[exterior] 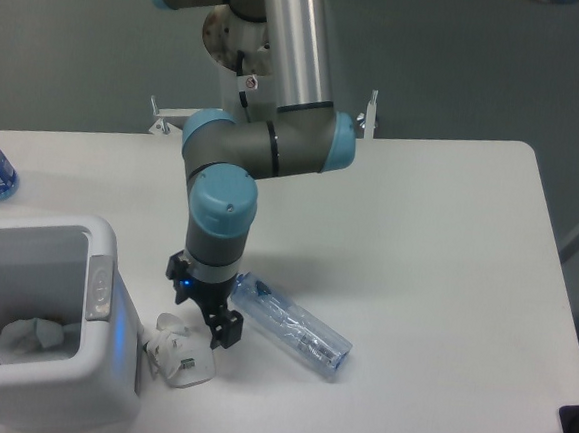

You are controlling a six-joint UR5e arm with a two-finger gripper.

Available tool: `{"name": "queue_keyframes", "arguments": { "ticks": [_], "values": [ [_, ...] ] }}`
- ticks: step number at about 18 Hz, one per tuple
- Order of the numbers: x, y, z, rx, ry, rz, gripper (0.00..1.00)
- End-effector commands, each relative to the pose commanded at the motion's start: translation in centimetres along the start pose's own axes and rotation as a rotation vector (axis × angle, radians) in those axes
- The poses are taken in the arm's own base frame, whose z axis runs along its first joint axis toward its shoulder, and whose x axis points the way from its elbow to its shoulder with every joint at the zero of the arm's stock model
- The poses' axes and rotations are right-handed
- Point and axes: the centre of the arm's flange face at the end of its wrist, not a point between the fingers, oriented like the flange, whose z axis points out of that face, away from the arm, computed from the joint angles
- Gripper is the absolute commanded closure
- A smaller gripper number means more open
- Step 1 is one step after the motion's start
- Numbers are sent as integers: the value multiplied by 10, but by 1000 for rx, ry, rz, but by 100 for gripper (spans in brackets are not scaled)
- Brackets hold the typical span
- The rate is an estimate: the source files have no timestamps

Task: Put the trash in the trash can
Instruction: 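Lower the gripper onto the white tissue and close on it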

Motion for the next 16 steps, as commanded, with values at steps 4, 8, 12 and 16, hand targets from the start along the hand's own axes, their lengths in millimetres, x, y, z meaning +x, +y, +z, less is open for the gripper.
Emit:
{"name": "queue_keyframes", "arguments": {
  "ticks": [4, 8, 12, 16],
  "values": [
    [8, -5, 9, 4, -4, 17, 0],
    [10, -5, 17, -3, 9, 17, 0],
    [11, -6, 23, -9, 13, 15, 0],
    [11, -7, 22, -10, 11, -15, 9]
  ]
}}
